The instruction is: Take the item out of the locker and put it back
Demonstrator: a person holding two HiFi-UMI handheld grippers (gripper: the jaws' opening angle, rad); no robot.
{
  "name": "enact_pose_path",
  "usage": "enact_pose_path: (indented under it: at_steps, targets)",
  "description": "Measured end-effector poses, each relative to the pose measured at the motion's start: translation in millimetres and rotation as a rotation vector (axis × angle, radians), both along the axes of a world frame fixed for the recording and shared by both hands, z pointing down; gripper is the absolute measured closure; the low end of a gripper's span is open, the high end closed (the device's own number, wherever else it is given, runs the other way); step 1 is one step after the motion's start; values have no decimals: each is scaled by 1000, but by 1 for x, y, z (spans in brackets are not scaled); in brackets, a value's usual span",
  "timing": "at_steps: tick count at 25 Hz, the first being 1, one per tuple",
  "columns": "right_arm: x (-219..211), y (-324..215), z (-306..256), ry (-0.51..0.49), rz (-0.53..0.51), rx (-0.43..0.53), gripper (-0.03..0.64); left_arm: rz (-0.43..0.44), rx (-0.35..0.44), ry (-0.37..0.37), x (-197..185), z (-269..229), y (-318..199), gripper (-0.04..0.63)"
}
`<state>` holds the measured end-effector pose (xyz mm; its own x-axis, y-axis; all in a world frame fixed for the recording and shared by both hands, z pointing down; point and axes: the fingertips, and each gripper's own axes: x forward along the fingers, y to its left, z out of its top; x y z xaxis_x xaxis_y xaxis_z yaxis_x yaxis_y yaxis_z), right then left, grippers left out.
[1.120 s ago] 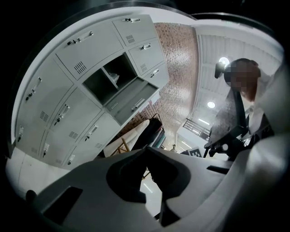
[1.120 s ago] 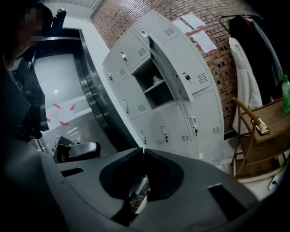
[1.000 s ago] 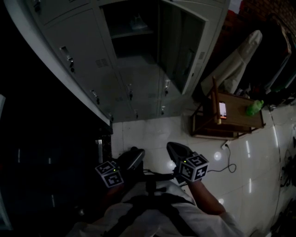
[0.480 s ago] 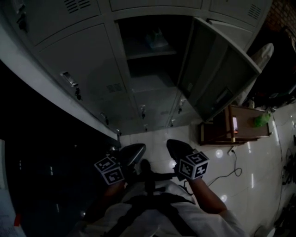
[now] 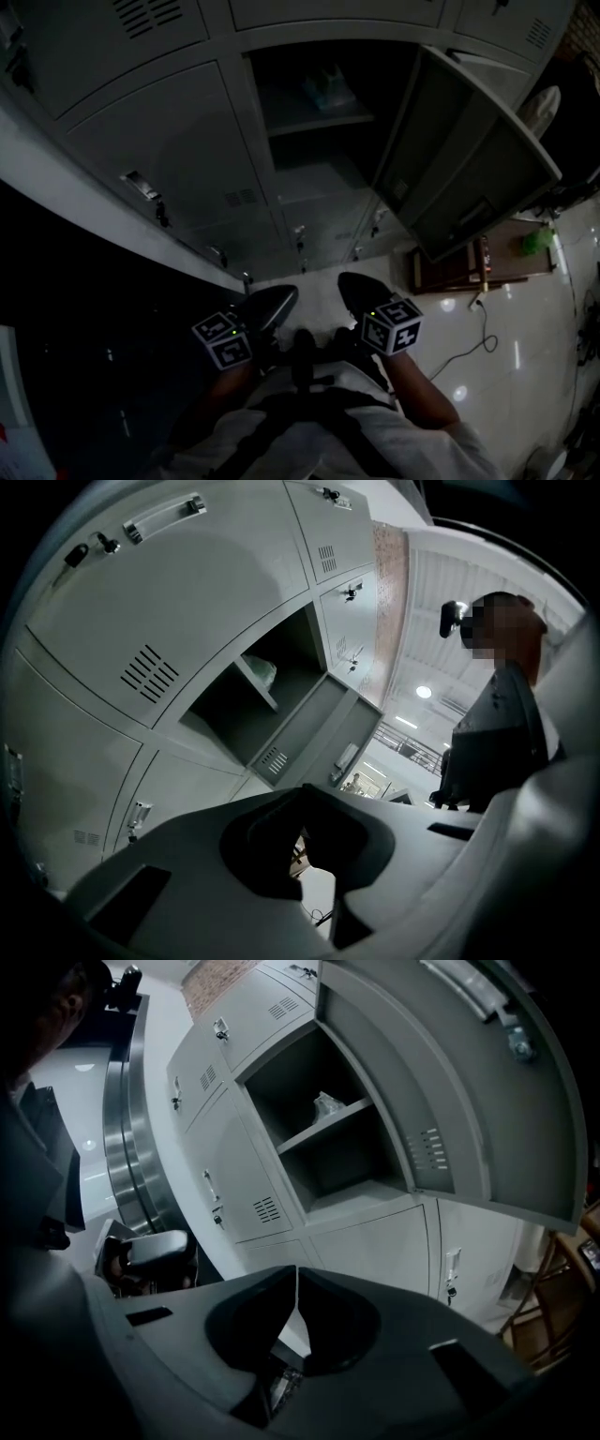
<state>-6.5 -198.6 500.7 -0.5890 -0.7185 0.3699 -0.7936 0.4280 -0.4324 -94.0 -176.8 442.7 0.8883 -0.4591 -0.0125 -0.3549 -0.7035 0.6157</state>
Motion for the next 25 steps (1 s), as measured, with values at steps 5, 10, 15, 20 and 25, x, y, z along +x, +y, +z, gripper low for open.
enact_pose_path:
  at_steps: [5, 10, 15, 20, 25]
  targets:
    - [2, -14, -9, 7, -35, 21, 615, -40, 21, 11, 4, -9, -15, 595]
    - [12, -24, -18, 27, -74, 37, 616, -76, 26, 22, 15, -15, -23, 595]
    - [21, -41, -37, 38, -90, 85, 616, -91, 46, 17, 28, -25, -32, 595]
    - [27, -79, -87, 88, -99, 227, 616, -89, 133, 5, 45, -54, -54, 595]
    - [29, -120, -140, 136, -66, 349, 616, -90, 234, -6, 59, -91, -80, 595]
